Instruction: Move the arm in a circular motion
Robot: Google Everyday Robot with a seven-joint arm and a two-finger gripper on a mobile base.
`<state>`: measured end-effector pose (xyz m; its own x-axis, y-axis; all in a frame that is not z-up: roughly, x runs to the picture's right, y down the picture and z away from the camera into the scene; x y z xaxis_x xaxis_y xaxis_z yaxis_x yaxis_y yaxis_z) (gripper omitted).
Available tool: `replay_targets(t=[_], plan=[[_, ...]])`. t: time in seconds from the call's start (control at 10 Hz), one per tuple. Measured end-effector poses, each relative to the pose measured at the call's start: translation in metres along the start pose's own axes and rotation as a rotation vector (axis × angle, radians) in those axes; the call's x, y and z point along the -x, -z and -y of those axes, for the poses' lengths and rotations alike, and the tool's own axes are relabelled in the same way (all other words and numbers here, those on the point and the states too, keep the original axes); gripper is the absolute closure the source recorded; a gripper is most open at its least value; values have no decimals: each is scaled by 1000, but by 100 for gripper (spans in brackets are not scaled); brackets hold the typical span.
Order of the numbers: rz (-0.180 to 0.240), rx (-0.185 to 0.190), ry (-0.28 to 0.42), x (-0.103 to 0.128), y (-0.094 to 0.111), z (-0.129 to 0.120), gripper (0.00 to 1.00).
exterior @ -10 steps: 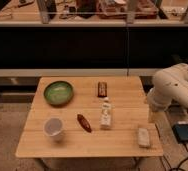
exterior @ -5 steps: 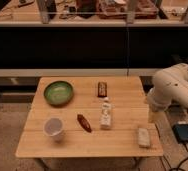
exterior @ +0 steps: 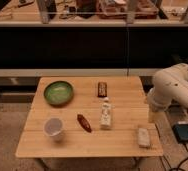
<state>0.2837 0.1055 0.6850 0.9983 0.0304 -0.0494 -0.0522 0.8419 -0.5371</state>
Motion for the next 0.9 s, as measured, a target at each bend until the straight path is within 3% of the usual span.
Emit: replay_targets(t=[0.2, 0.4, 0.7, 0.9], plan=[[-1, -1, 1, 0, 1, 0, 37], [6, 14, 26, 10, 4, -4, 54], [16, 13, 134, 62, 3, -24, 59], [22, 4, 146, 82, 7, -25, 59]])
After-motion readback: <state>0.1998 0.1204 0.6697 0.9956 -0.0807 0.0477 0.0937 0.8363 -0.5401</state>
